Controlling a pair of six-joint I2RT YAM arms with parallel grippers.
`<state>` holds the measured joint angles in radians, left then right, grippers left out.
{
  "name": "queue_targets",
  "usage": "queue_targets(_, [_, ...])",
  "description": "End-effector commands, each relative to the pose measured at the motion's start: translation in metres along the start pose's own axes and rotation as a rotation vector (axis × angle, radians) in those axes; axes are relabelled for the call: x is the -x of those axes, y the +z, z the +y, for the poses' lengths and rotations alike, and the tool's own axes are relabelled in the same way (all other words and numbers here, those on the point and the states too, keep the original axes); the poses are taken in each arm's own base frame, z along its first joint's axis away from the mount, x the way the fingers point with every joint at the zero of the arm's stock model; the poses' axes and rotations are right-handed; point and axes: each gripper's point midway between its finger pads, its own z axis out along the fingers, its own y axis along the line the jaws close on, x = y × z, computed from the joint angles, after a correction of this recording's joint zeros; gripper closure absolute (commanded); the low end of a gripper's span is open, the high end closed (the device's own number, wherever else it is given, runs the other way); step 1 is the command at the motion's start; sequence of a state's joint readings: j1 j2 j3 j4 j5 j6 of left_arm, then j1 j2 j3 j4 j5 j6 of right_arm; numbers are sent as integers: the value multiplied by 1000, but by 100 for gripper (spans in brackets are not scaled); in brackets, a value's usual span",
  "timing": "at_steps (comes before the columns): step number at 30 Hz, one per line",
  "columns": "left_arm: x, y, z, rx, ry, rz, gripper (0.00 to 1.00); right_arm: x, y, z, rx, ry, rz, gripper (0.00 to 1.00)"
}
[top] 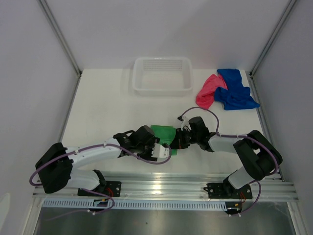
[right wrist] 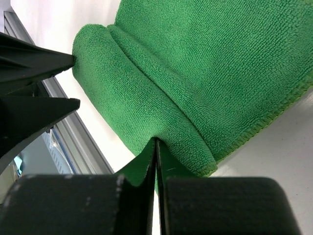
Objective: Roll the towels
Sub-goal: Roll the towel
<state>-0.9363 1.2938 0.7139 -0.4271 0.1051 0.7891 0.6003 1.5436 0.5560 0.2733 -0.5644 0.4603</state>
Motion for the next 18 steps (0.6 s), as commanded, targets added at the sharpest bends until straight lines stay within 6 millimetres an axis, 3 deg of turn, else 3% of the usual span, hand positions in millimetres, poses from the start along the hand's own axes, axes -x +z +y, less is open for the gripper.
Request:
queue_targets(1, [12,1,6,24,58,-44,36,6,3,-15,-72,-3,-16,97])
queue_targets(7, [19,7,13,34,41,-51,36,7,1,-15,-76,-12,-10,97])
queue_targets(18, [-5,41,8,-2,16,73,37,9,-1,-14,-68,-20,-10,97])
